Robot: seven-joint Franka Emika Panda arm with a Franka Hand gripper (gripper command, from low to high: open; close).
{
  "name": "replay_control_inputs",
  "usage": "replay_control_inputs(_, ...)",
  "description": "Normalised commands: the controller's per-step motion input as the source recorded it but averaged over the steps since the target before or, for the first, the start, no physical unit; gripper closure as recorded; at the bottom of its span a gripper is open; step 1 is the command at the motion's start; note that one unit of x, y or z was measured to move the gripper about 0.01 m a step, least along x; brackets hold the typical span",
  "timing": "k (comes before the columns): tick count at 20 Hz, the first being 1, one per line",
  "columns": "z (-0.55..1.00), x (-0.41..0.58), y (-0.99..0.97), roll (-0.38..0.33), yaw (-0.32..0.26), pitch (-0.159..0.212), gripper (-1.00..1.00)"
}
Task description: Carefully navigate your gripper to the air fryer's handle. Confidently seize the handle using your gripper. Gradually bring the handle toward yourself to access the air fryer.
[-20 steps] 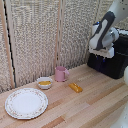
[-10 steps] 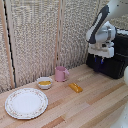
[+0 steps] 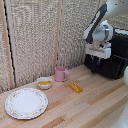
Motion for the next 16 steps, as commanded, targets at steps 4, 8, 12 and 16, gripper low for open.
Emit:
replay_control_inputs(4,-0.17,-0.121,0.89,0.016,-0.078,-0.082,1.00)
replay_control_inputs(8,-0.23,-0.176,0.93,0.002,-0.059,-0.099,1.00)
replay_control_inputs(12,-0.36,-0.174,0.98,0.000,-0.037,-0.086,1.00)
replay_control_inputs(16,-0.43,-0.057,0.98,0.000,-0.057,-0.065,1.00)
